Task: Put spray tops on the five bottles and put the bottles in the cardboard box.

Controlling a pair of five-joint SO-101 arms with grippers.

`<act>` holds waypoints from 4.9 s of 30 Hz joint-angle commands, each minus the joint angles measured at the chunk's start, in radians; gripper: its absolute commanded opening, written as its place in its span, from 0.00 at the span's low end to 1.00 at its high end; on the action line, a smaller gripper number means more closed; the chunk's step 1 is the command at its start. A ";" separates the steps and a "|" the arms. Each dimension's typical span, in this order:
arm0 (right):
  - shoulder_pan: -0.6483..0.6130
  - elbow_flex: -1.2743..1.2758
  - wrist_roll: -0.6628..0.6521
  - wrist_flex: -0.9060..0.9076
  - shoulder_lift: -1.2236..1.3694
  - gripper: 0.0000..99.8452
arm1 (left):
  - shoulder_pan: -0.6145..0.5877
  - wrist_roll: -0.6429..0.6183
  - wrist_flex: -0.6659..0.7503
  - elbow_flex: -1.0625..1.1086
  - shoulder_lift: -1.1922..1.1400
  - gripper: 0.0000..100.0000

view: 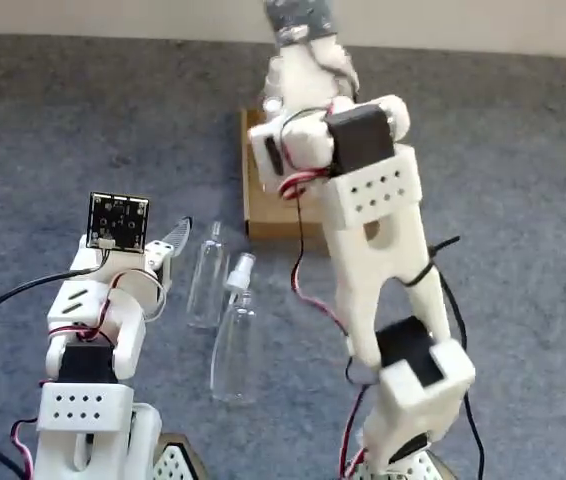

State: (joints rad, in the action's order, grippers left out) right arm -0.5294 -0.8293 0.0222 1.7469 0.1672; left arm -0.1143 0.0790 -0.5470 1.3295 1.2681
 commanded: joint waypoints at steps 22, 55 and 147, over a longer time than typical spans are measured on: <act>-0.341 1.385 0.299 -0.716 -0.510 0.26 | 0.012 0.011 0.025 -0.005 -0.002 0.26; 0.228 1.386 -0.120 -0.509 -0.467 0.07 | 0.016 0.009 0.023 -0.005 -0.002 0.26; 1.179 1.491 -1.046 -0.647 -0.361 0.14 | 0.392 0.072 -0.313 -0.684 -1.076 0.20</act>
State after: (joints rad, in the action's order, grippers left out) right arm 0.6383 0.7127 -1.0365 1.1086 -0.1657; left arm 0.2708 0.1573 -0.8938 0.6575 0.1895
